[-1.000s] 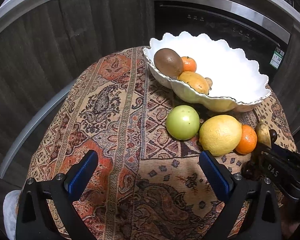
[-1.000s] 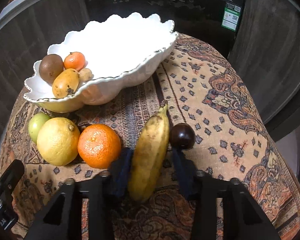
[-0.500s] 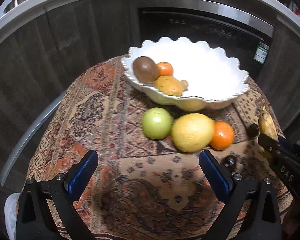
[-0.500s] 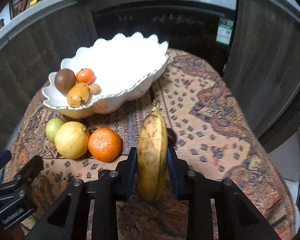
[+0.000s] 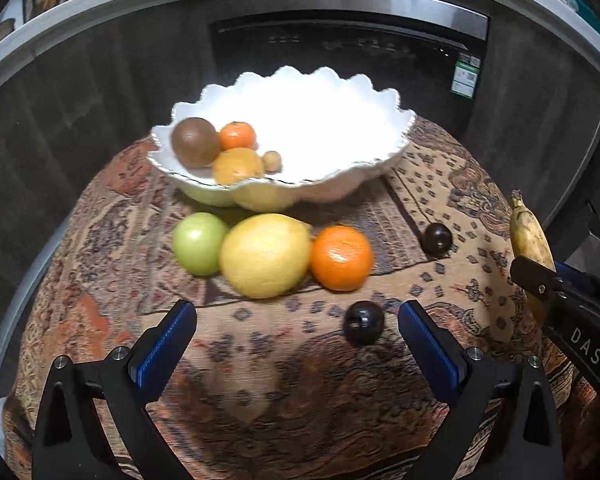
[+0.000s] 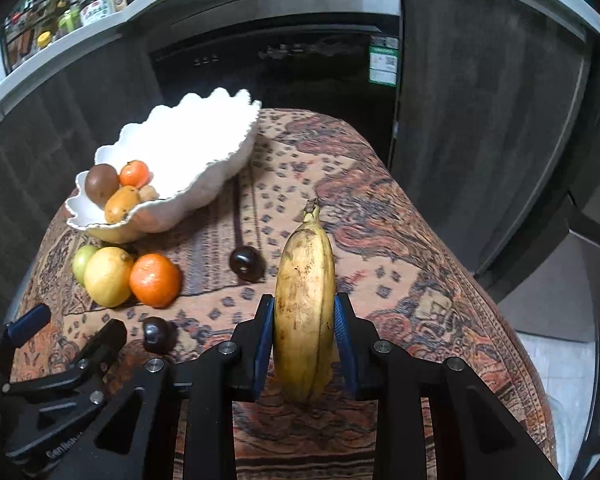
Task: Organize fruits
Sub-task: 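Grasp the dark plum with the left tool while the right tool holds the banana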
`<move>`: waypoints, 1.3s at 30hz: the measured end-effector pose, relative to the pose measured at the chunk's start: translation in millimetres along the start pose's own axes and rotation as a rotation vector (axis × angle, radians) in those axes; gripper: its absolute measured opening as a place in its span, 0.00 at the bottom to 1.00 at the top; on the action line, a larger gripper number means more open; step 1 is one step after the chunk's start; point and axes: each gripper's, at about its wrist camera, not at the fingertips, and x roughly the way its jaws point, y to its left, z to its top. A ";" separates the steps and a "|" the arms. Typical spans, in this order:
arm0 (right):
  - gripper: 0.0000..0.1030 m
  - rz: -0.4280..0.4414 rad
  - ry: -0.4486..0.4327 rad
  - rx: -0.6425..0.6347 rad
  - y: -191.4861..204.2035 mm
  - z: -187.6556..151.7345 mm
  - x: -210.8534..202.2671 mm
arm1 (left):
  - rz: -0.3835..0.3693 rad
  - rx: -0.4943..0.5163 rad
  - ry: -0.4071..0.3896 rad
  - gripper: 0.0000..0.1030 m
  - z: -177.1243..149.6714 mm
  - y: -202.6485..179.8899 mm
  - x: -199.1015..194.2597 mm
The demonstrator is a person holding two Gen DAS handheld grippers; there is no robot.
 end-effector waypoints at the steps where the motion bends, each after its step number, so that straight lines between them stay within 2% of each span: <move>1: 0.29 0.003 0.000 0.003 -1.5 -0.3 0.8 | -0.008 0.000 0.006 0.99 -0.4 -3.1 3.2; 5: 0.29 0.011 0.000 0.001 -3.0 -2.4 2.6 | -0.007 0.022 0.017 0.93 -0.9 -14.4 13.6; 12: 0.30 0.024 0.016 -0.009 -0.9 -3.8 9.2 | -0.022 0.043 0.036 0.70 -0.7 -24.0 28.3; 16: 0.30 0.025 0.018 -0.012 -0.1 -4.7 9.7 | -0.025 0.059 0.042 0.62 -3.6 -29.8 32.2; 18: 0.30 0.027 0.021 -0.015 0.1 -4.7 10.3 | -0.036 0.062 0.054 0.52 -4.2 -32.6 34.9; 20: 0.30 0.031 0.027 -0.014 0.7 -5.4 11.2 | -0.045 0.061 0.048 0.47 -4.0 -34.4 33.8; 24: 0.30 0.034 0.026 -0.010 0.9 -5.6 11.5 | -0.059 0.091 0.041 0.27 -6.3 -41.6 31.7; 31: 0.30 0.029 0.022 -0.011 1.2 -5.0 10.1 | -0.042 0.084 0.043 0.26 -8.3 -37.1 27.7; 39: 0.30 0.042 0.012 -0.032 12.8 -3.3 2.3 | -0.023 0.045 0.005 0.26 -4.0 -13.2 9.0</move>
